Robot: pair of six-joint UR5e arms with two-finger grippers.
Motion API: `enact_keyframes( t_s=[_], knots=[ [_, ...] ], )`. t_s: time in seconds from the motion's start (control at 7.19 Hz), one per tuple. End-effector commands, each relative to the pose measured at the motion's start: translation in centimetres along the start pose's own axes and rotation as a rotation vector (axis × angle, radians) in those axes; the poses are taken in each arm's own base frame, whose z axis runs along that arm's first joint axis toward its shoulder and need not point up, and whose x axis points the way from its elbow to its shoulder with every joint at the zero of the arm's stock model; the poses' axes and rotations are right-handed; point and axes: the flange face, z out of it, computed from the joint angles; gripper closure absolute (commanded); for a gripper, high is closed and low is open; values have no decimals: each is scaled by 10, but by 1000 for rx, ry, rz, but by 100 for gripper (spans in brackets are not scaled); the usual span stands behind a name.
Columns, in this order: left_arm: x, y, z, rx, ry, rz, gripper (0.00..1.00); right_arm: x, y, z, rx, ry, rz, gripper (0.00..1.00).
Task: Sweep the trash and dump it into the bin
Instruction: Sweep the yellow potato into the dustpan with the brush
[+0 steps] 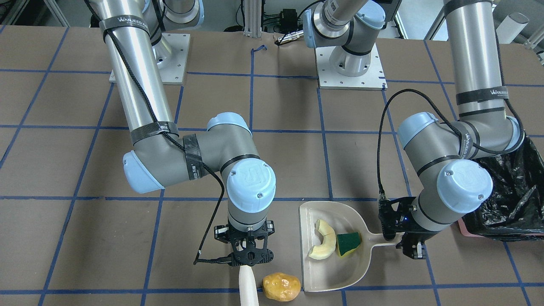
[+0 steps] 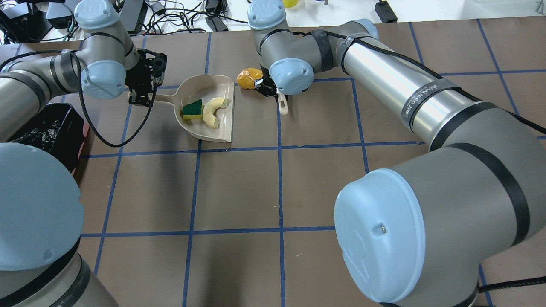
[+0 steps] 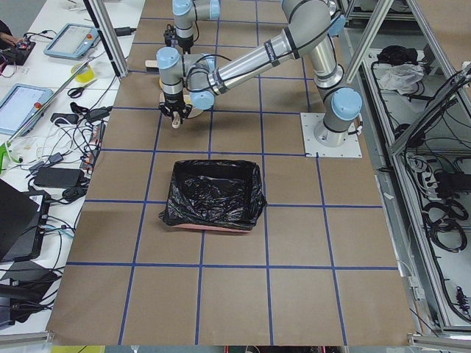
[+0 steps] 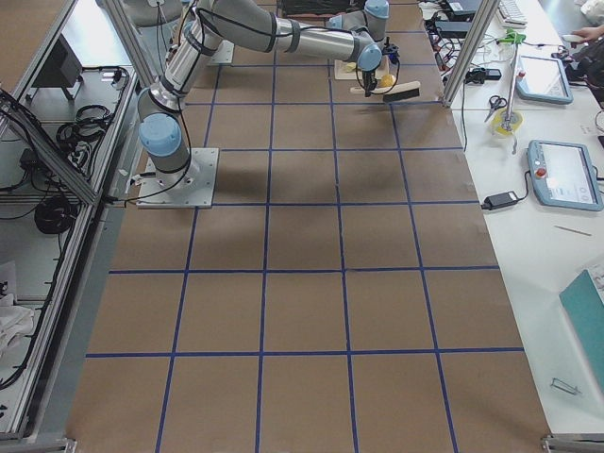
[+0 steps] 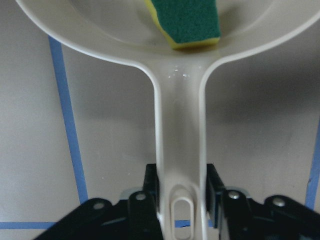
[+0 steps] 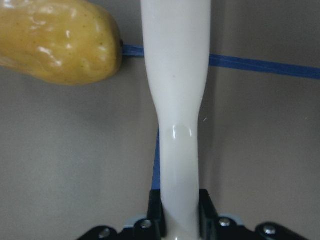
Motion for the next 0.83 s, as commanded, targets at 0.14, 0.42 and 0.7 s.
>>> enact_keyframes(
  t_s=[0.14,0.42,0.7],
  knots=[
    [0,0,0,0,1,0,100,-47,18,-4,4,-5,-32,100],
    [0,0,-1,-1,-1,0,100,-88,40,-9,12,1,-69,100],
    [0,-1,0,0,-1,1,100,-119,59,-14,18,-2,-70,100]
  ],
)
